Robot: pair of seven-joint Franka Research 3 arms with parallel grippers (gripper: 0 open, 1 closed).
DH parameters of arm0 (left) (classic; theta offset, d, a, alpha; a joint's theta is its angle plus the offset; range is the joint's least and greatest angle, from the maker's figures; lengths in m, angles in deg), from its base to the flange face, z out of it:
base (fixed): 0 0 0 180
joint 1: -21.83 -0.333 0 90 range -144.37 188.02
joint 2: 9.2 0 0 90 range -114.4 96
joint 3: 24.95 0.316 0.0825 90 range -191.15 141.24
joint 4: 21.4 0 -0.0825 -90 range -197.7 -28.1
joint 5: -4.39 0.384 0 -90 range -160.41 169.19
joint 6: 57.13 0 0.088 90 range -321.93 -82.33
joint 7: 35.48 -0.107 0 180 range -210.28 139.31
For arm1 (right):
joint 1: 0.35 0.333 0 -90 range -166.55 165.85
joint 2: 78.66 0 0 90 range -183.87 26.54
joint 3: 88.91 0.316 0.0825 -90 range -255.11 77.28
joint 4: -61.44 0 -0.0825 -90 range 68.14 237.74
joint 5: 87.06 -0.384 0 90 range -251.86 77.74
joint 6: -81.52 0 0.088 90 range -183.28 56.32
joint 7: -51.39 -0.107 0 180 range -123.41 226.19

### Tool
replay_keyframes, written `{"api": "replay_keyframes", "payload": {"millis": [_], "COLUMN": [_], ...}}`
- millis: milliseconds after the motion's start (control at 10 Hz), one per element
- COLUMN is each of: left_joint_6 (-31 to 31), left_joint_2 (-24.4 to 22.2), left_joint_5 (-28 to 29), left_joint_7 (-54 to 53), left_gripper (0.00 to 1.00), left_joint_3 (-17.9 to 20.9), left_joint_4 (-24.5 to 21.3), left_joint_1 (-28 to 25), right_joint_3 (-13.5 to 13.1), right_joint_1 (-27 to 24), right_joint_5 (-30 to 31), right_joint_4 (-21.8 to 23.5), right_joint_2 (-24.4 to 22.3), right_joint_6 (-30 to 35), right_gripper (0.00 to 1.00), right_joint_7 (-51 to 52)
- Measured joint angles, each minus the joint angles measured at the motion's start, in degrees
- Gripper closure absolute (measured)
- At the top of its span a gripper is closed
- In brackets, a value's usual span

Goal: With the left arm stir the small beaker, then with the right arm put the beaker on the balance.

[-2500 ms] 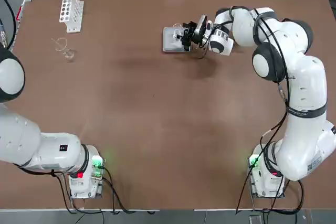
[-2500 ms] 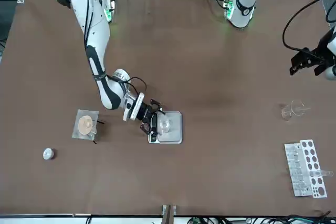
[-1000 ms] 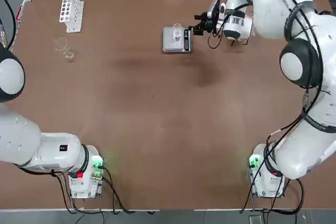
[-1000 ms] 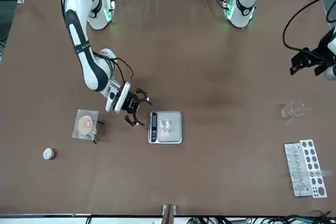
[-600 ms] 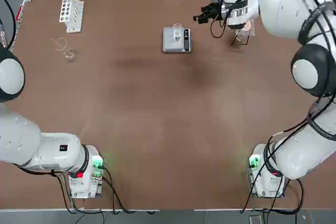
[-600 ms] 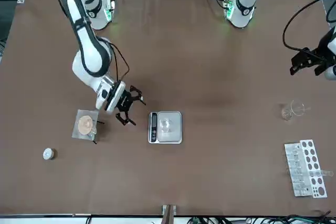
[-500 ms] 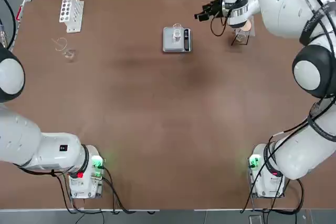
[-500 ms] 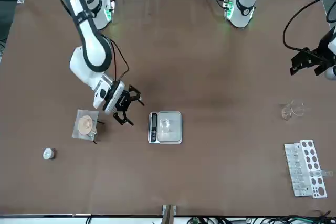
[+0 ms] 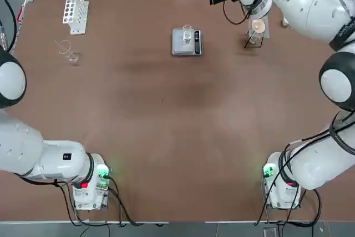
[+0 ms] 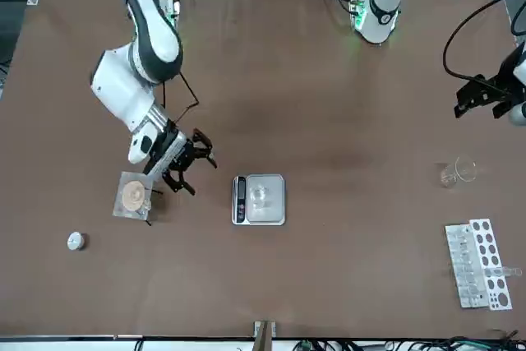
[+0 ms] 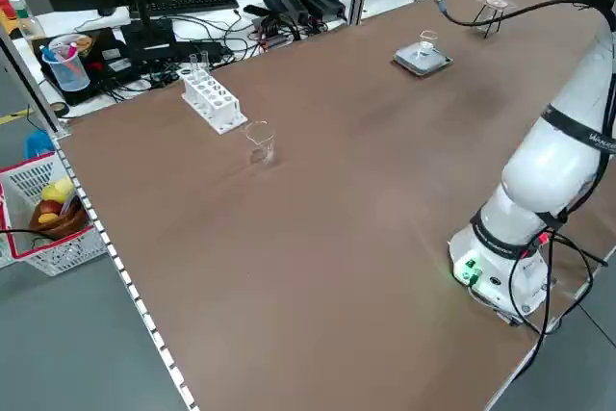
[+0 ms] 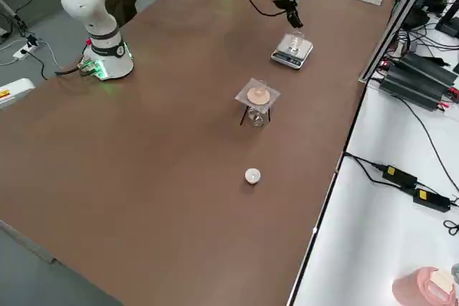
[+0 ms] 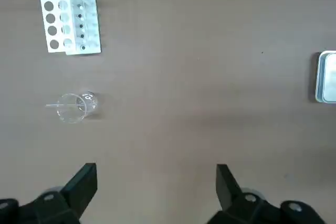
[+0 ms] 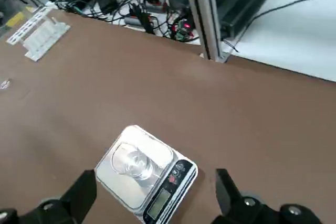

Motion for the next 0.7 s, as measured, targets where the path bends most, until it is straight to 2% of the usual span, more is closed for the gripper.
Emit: {"api": "replay_keyframes", "payload": {"millis": [200,300,400,500,700], "left_joint_6": [0.0,0.0,0.0,0.0,0.0], "left_joint_2": [0.0,0.0,0.0,0.0,0.0], "left_joint_5": [0.0,0.0,0.0,0.0,0.0], "left_joint_7": [0.0,0.0,0.0,0.0,0.0], "left_gripper": [0.00,0.00,0.00,0.00,0.00], "left_joint_3": [0.0,0.0,0.0,0.0,0.0], "left_joint_4": [0.0,0.0,0.0,0.0,0.0], "left_joint_1": [0.0,0.0,0.0,0.0,0.0], "right_joint_3": [-0.6,-0.9,-1.1,-1.1,-1.2], "right_joint_1": [-1.1,-1.7,-2.6,-3.4,-5.3], "right_joint_5": [6.1,12.6,22.3,28.9,31.8], "right_joint_4": [-0.9,-1.7,-3.8,-6.2,-9.0], "right_joint_2": [-1.1,-1.5,-2.0,-2.8,-4.5], "right_joint_6": [3.5,6.5,11.5,17.3,25.1], "right_gripper": [0.00,0.00,0.00,0.00,0.00], "right_joint_7": [-9.4,-16.9,-28.0,-36.9,-41.8]}}
